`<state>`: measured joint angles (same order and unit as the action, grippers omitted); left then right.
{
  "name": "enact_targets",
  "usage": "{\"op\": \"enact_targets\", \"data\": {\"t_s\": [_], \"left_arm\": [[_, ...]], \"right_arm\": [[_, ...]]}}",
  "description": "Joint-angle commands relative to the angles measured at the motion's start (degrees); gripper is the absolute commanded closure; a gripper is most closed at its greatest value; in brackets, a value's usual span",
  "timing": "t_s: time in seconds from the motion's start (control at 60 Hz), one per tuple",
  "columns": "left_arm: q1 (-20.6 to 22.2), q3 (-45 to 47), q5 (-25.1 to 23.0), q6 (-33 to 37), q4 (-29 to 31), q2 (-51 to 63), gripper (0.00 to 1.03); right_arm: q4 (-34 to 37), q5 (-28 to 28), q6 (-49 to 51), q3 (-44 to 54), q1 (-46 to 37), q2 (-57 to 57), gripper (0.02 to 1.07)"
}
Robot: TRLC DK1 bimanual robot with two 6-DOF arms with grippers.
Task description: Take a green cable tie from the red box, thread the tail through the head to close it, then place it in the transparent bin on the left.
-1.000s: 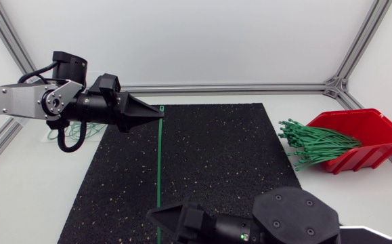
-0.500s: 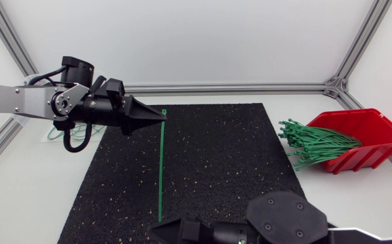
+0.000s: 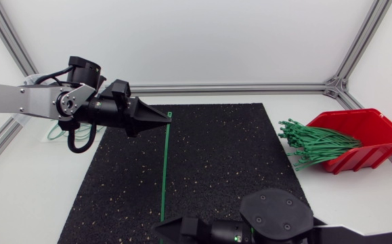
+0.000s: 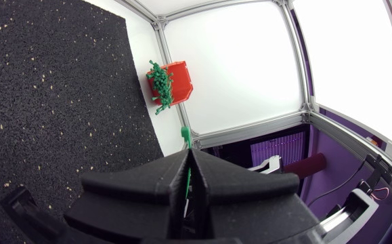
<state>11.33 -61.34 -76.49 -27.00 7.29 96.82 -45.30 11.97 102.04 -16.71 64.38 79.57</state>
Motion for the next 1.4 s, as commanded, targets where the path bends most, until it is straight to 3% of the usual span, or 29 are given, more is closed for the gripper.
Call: {"op": "enact_targets", "data": {"t_s": [0.0,0.15,0.283,1.183,1.283,1.383], "left_arm": [[0.2,-1.1,-1.1,-0.1,0.5,0.1,1.0],[0.2,-1.1,-1.1,0.0,0.5,0.1,1.0],[0.4,-1.1,-1.1,0.0,0.5,0.1,1.0],[0.2,-2.0,-1.0,-0.1,0.5,0.7,1.0],[0.4,-1.9,-1.0,-0.1,0.6,0.7,1.0],[0.7,-1.9,-1.0,-0.1,0.6,0.7,1.0]], "right_arm": [[-0.8,0.4,0.1,-0.1,-0.3,0.6,0.62],[-0.5,1.4,0.3,0.4,-0.5,0.0,0.68],[-0.4,2.0,0.2,0.7,-0.5,-0.3,0.81],[-1.5,2.2,-2.4,1.9,-0.2,0.7,0.86],[-1.8,3.7,-2.2,1.8,-0.5,1.3,1.01],[-3.7,3.6,-2.3,1.2,-0.6,2.5,1.01]]}}
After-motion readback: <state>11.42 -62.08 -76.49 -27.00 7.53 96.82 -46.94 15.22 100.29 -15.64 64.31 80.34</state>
